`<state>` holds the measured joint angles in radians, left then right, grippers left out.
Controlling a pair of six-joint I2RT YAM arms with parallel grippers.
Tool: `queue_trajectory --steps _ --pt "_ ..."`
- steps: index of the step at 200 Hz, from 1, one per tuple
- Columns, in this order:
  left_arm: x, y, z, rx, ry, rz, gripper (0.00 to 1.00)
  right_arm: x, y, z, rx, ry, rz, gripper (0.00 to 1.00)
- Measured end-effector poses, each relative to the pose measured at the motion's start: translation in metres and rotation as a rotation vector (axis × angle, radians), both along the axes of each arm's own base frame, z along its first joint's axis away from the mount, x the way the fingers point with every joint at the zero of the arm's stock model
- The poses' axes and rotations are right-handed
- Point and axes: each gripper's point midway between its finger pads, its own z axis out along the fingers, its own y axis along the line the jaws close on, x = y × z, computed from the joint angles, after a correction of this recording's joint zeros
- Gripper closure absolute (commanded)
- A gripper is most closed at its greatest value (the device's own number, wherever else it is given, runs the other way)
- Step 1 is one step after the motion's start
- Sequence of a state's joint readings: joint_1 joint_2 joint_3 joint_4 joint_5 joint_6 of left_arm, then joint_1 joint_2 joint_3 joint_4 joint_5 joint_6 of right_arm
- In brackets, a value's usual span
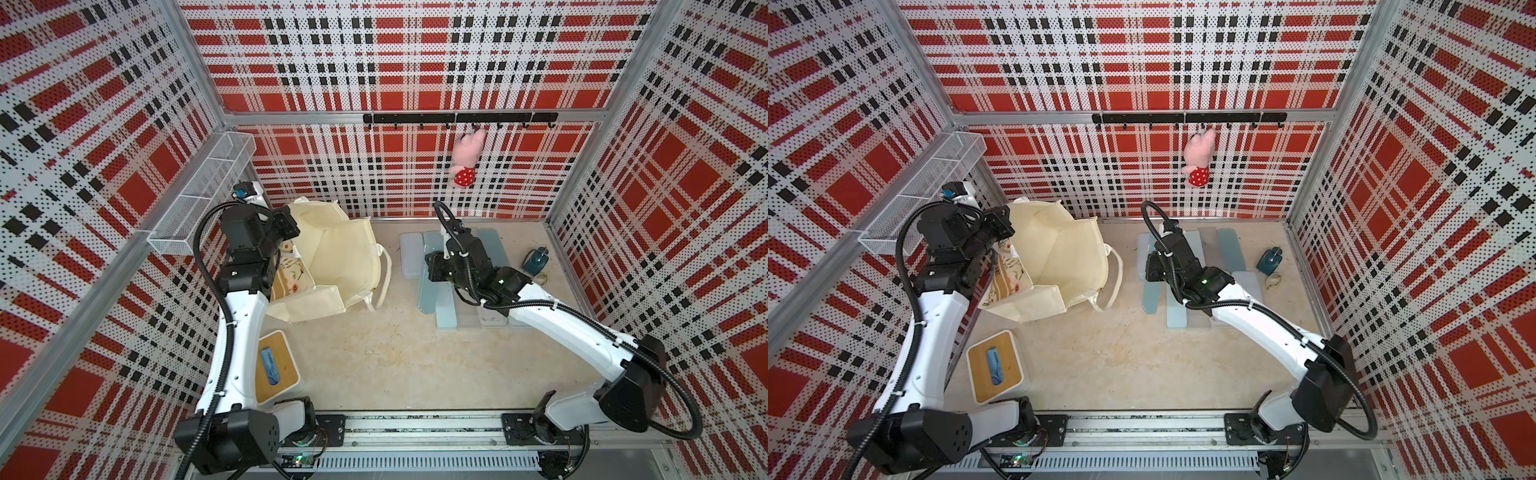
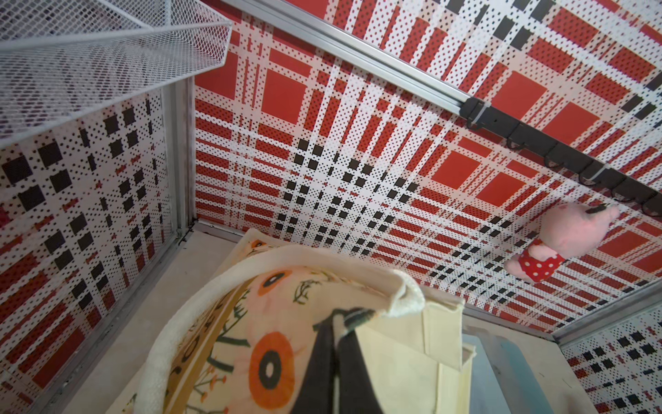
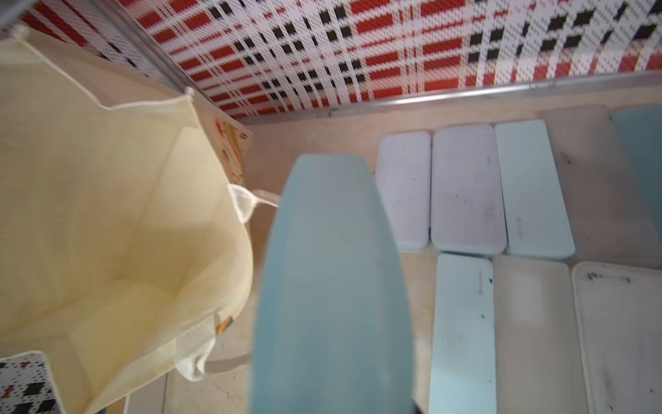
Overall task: Take out the pencil case from the canvas bag
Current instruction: Place the pencil case at the center of the board.
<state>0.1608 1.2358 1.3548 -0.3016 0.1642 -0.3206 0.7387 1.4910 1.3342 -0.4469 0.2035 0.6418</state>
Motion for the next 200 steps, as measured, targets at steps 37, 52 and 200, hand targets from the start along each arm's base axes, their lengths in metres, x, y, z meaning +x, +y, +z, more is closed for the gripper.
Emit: queue_trajectory --steps 37,52,200 --pt "0.009 0.013 -0.007 0.008 0.034 0.031 1.00 0.011 0.003 -0.053 -0.096 0.232 -0.030 1.00" --pt "0.014 0.016 -0.013 0.005 0.053 0.038 1.00 0.018 0.010 -0.068 -0.133 0.310 -0.042 1.00" --pt "0.028 0.028 -0.024 -0.002 0.083 0.056 1.00 0.025 0.005 -0.168 -0.324 0.678 -0.116 0.91"
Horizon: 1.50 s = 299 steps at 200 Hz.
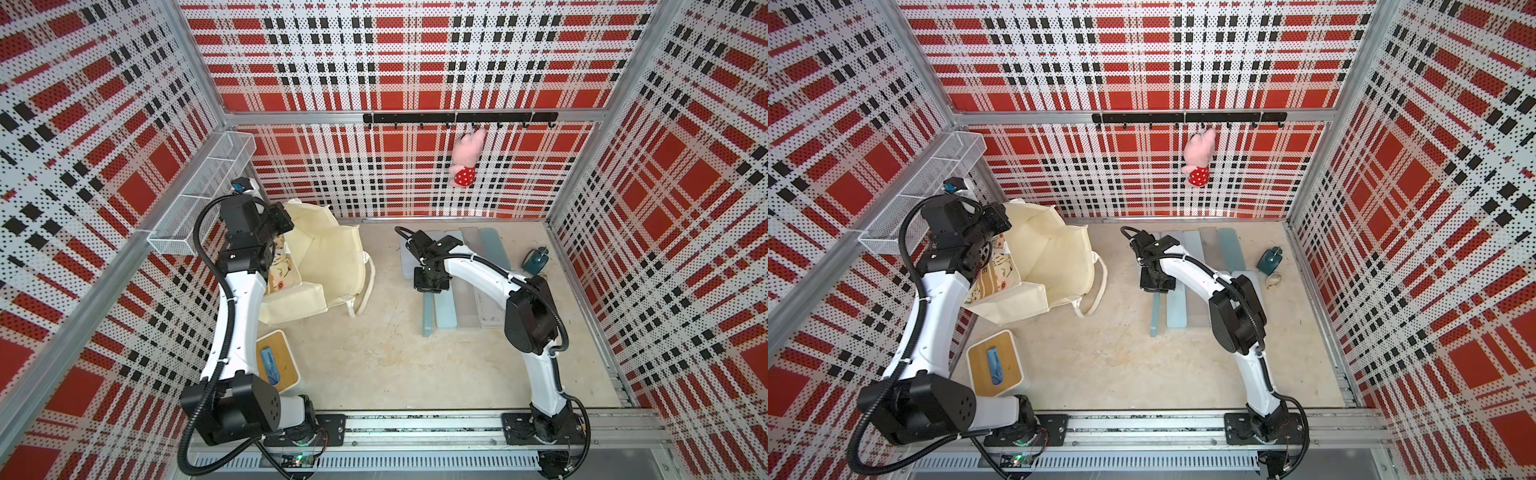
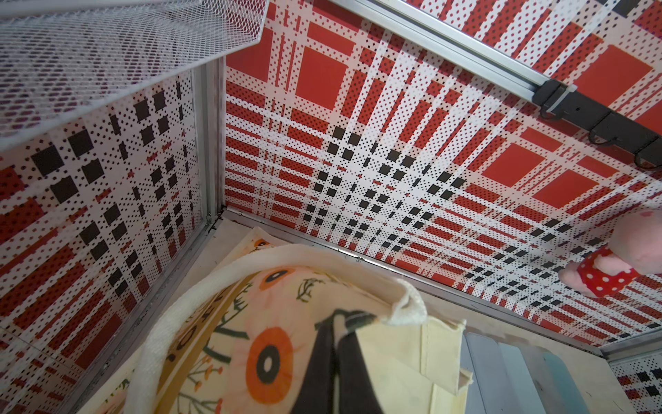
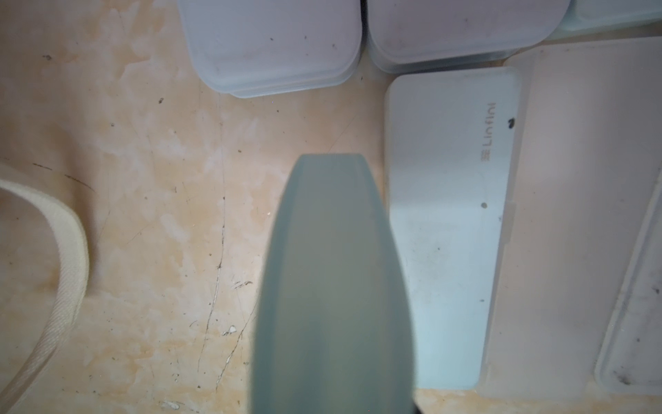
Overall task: Take out the pencil case from the canvas bag
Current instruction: Place the pencil case at the center of the board.
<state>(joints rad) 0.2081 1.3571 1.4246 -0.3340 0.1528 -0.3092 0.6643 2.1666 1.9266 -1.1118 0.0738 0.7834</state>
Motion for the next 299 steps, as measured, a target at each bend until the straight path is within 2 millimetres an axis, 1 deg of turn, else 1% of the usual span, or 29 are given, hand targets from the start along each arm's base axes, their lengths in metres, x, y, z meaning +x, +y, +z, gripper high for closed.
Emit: queue_trajectory --steps 25,43,63,79,92,106,118,176,202,219,240,283,299 --pt "0.000 0.000 0.000 0.000 0.000 0.000 1.00 0.013 0.003 -0.013 -0.027 0.016 -0.003 0.88" --pt "0.000 0.000 0.000 0.000 0.000 0.000 1.00 0.018 0.004 -0.021 -0.054 0.031 0.000 0.85" --pt "0.000 0.001 0.000 0.000 0.000 0.001 1.00 0.021 0.003 -0.025 -0.082 0.040 0.006 0.82" --pt "0.000 0.001 0.000 -0.001 -0.001 0.001 1.00 0.024 0.003 -0.026 -0.098 0.041 0.011 0.76" --pt "-0.001 0.002 0.000 -0.001 -0.001 0.002 1.00 0.026 0.002 -0.026 -0.112 0.041 0.015 0.69" --pt "-0.001 0.003 0.001 0.000 -0.003 0.004 1.00 0.026 0.001 -0.027 -0.124 0.047 0.020 0.61" --pt "-0.002 0.003 0.002 0.000 -0.005 0.006 1.00 0.026 0.001 -0.028 -0.131 0.051 0.022 0.56" --pt "-0.005 0.007 0.006 0.001 -0.015 0.014 1.00 0.024 0.000 -0.035 -0.143 0.072 0.024 0.47" --pt "-0.006 0.007 0.007 0.000 -0.018 0.010 1.00 0.024 0.003 -0.037 -0.128 0.072 0.033 0.38" --pt "-0.006 0.006 0.007 -0.002 -0.018 0.004 1.00 0.020 0.003 -0.039 -0.119 0.080 0.043 0.36" --pt "-0.006 0.005 0.006 -0.004 -0.016 0.001 1.00 0.013 0.003 -0.034 -0.112 0.081 0.049 0.36" --pt "-0.007 0.005 0.005 -0.006 -0.014 0.000 1.00 0.003 0.011 -0.006 -0.070 0.044 0.076 0.36" --pt "-0.007 0.005 0.005 -0.007 -0.015 0.000 1.00 -0.002 0.016 0.000 -0.056 0.038 0.089 0.36"
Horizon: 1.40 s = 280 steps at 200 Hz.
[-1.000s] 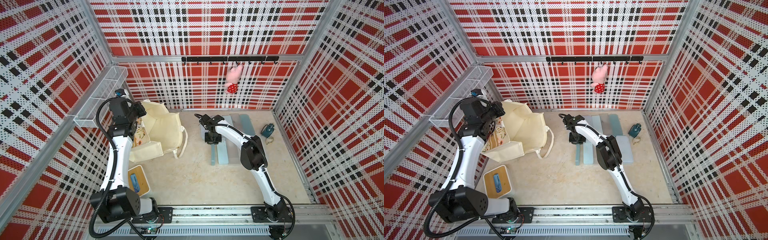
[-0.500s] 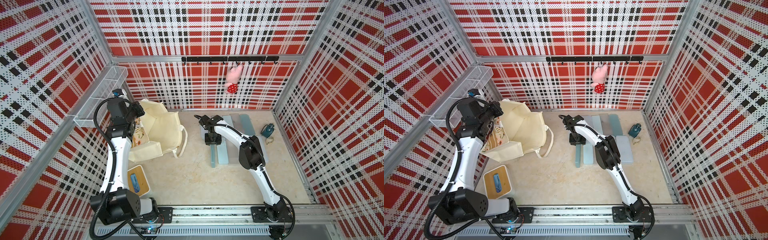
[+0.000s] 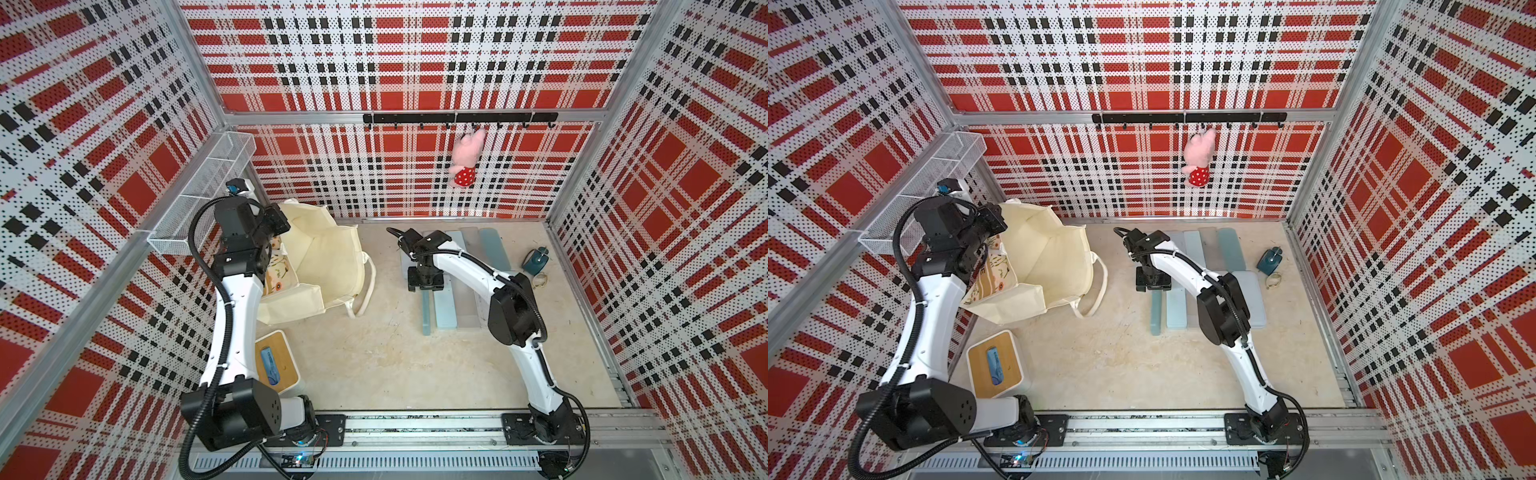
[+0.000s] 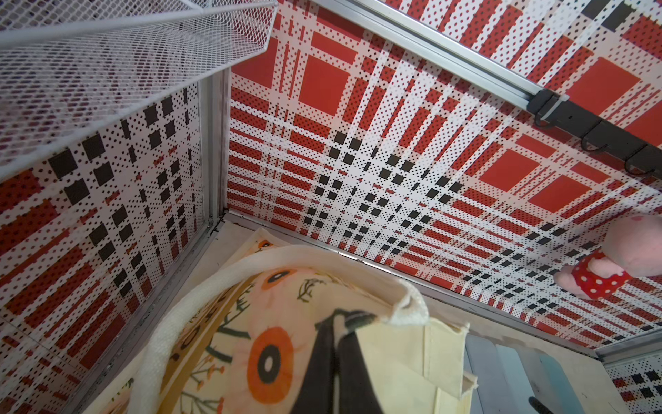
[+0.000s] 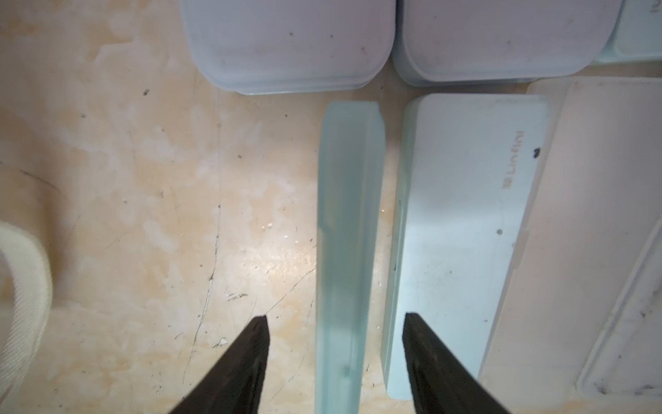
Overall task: Take out the pencil case from the canvas bag
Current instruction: Place the pencil case at the center of the board.
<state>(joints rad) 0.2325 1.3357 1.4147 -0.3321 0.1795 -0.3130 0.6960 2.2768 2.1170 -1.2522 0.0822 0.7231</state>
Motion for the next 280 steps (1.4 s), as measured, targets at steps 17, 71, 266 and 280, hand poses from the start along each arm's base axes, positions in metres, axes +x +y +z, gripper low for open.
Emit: queue_trajectory --steps 17,71,266,280 --pt "0.000 0.000 0.000 0.000 0.000 0.000 1.00 -0.003 0.002 0.000 0.004 0.002 0.005 0.36" --pt "-0.001 0.000 0.001 0.000 -0.002 0.000 1.00 -0.008 0.004 -0.004 0.006 0.019 0.013 0.37" --pt "-0.025 0.000 -0.004 -0.026 -0.030 0.030 1.00 -0.011 0.063 -0.019 0.067 -0.061 0.155 0.42" --pt "-0.029 0.005 -0.004 -0.036 -0.034 0.050 1.00 -0.013 0.065 -0.025 0.036 -0.067 0.163 0.42"
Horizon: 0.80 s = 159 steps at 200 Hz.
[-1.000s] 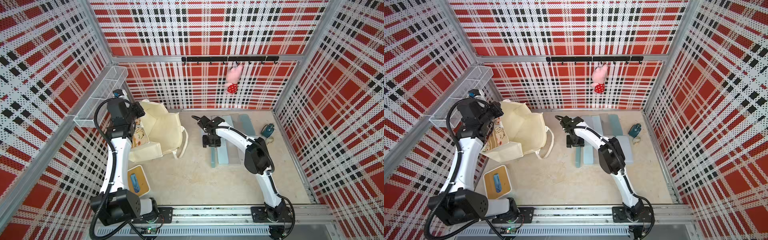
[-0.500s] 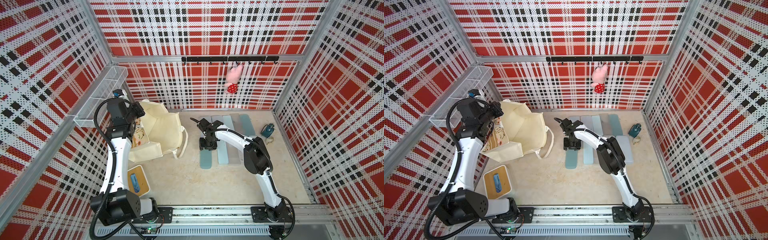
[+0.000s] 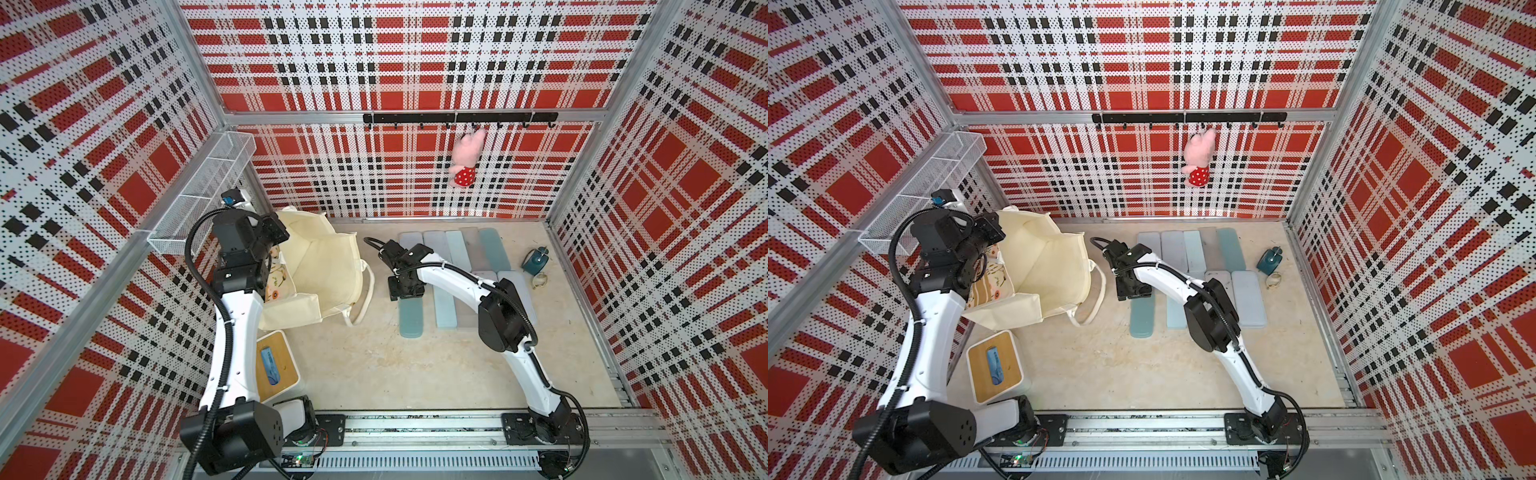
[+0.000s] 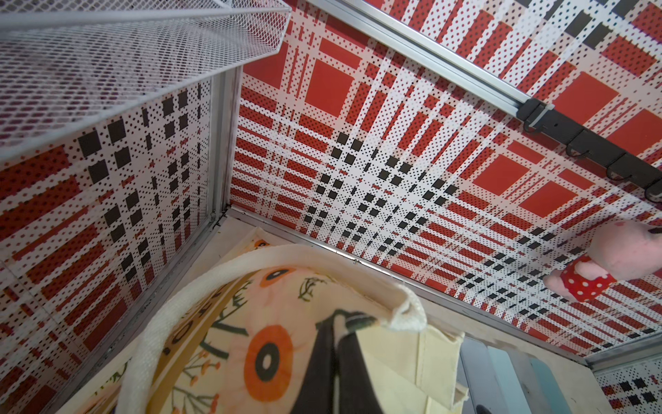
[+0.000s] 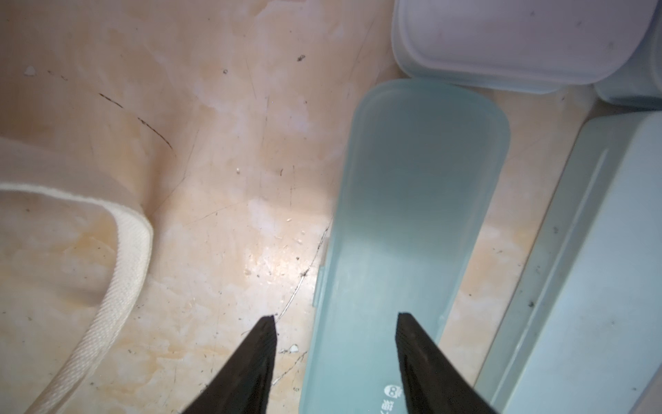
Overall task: Take out the pencil case from the canvas bag
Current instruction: Place the pencil case at the center of the board.
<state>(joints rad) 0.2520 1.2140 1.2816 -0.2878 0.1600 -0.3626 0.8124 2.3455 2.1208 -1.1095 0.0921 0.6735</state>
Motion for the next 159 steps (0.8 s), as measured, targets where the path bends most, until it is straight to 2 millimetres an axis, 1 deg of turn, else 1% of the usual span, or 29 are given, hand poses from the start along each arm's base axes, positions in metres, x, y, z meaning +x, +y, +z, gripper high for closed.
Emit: queue_trajectory --steps 26,44,65,88,130,159 --pt "-0.005 0.010 0.003 -0.009 -0.013 0.035 1.00 -0.008 0.000 -0.018 -0.064 0.010 0.015 0.42" --pt "-0.006 0.015 0.004 -0.013 -0.017 0.050 1.00 -0.009 -0.004 -0.027 -0.103 0.013 0.017 0.42" --pt "-0.008 0.019 0.002 -0.016 -0.016 0.062 1.00 -0.007 -0.008 -0.025 -0.133 -0.005 0.014 0.43" --pt "-0.008 0.021 0.002 -0.019 -0.019 0.068 1.00 -0.005 -0.013 -0.028 -0.176 -0.022 0.011 0.45" --pt "-0.008 0.020 0.002 -0.029 -0.019 0.067 1.00 -0.002 -0.026 -0.029 -0.245 -0.048 0.004 0.50" --pt "-0.008 0.020 0.002 -0.034 -0.020 0.065 1.00 0.001 -0.037 -0.033 -0.286 -0.058 0.001 0.51"
